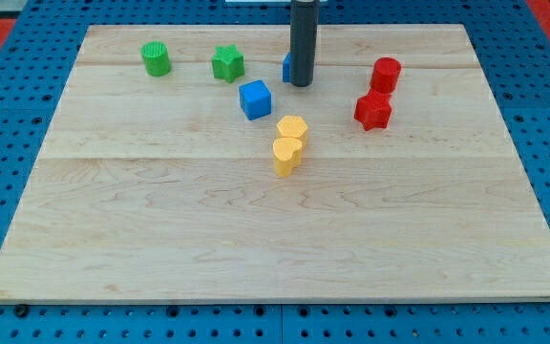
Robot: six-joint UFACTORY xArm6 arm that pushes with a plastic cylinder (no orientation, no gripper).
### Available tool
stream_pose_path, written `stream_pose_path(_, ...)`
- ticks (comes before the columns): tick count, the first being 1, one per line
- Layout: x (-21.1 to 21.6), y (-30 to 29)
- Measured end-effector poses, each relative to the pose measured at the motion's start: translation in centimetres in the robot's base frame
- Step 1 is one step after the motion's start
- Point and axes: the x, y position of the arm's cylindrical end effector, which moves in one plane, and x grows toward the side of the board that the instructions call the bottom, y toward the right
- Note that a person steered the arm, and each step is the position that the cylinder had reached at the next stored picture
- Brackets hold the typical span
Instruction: Keep the blue cube at the bottom right side of the blue triangle
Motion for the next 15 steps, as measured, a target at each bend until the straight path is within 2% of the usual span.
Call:
stream_pose_path(1,3.9,0.5)
stream_pose_path(2,5.2,-2.4)
stream_pose_path(4,7.6,-12.8)
stream_pose_path(5,4.0,-12.1)
stream_pose_path(7,1.5,-5.6)
stream_pose_path(12,4.9,1.2)
stream_pose_path(13,5.2,4.4)
stream_pose_path(14,5.0,8.1)
stream_pose_path(15,3.4,9.3)
